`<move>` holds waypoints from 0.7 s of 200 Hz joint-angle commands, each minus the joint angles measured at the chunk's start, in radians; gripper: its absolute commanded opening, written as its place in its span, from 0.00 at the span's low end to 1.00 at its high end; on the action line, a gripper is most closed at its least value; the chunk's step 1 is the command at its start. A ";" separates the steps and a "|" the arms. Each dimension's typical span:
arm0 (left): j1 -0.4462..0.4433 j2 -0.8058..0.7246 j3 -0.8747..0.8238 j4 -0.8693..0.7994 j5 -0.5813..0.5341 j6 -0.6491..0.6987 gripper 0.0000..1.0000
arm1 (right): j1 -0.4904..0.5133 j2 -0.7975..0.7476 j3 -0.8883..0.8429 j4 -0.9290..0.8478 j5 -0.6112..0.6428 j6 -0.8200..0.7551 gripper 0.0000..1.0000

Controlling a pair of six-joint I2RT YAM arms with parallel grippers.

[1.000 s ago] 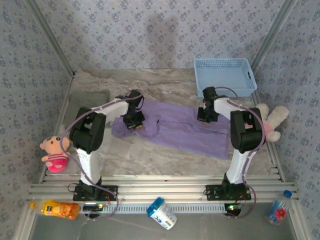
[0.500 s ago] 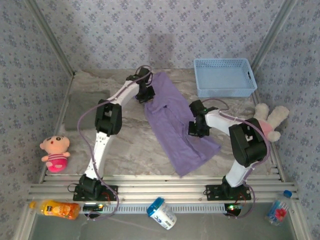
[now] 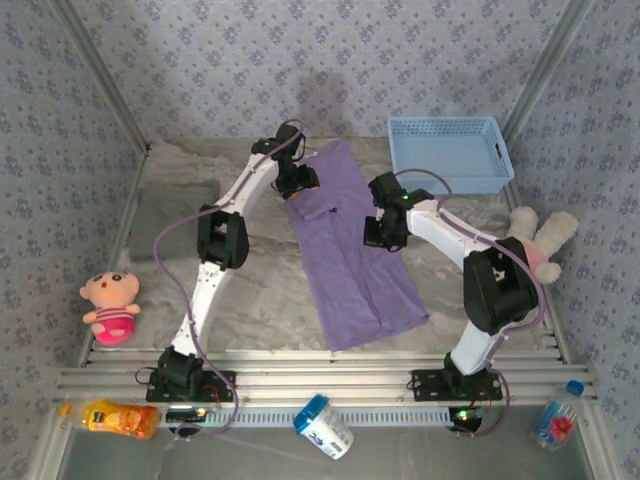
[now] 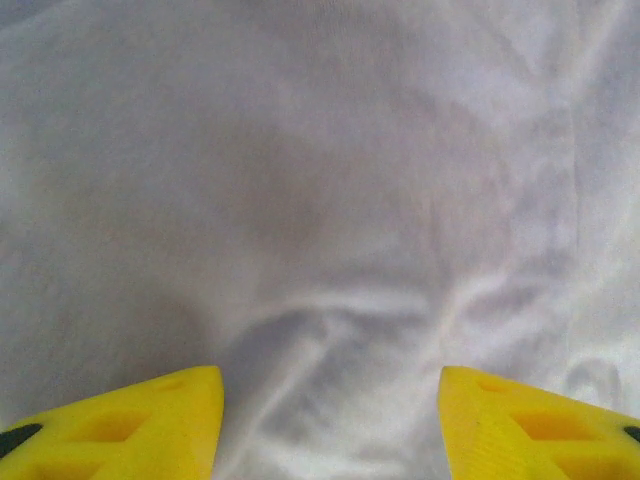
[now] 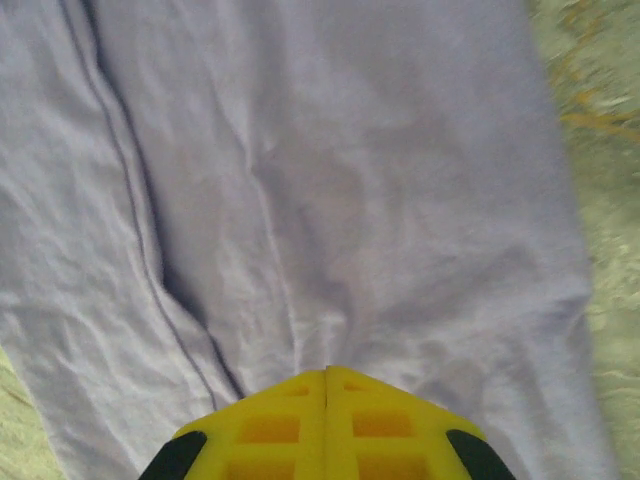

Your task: Fold and stack the mixed laundry pile

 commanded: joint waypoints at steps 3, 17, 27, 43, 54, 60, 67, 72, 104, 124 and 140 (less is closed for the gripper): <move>-0.012 -0.191 -0.105 -0.055 -0.033 0.064 0.60 | -0.052 0.033 0.016 0.000 -0.016 -0.047 0.02; -0.025 -0.253 -0.212 -0.024 -0.041 0.059 0.60 | -0.076 0.052 0.002 0.033 -0.025 -0.056 0.03; -0.033 -0.291 -0.293 0.012 -0.043 0.044 0.60 | -0.092 0.071 -0.006 0.049 -0.032 -0.057 0.03; -0.044 -0.326 -0.405 0.080 -0.027 0.005 0.59 | -0.108 0.104 -0.011 0.062 -0.052 -0.066 0.04; -0.049 -0.333 -0.461 0.123 -0.011 -0.029 0.59 | -0.111 0.121 -0.021 0.078 -0.058 -0.069 0.04; -0.051 -0.330 -0.484 0.143 -0.007 -0.045 0.59 | -0.110 0.130 -0.027 0.088 -0.058 -0.071 0.04; -0.052 -0.324 -0.502 0.163 0.000 -0.061 0.59 | -0.110 0.141 -0.032 0.097 -0.057 -0.072 0.05; -0.053 -0.319 -0.513 0.175 0.002 -0.071 0.59 | -0.108 0.150 -0.035 0.098 -0.056 -0.070 0.05; -0.051 -0.234 -0.491 0.195 -0.026 -0.095 0.58 | -0.092 0.184 -0.059 0.098 -0.063 -0.054 0.06; -0.047 -0.162 -0.426 0.176 -0.031 -0.099 0.58 | -0.075 0.184 -0.065 0.097 -0.063 -0.039 0.07; -0.042 -0.101 -0.363 0.151 -0.040 -0.096 0.58 | -0.052 0.184 -0.112 0.127 -0.084 -0.019 0.07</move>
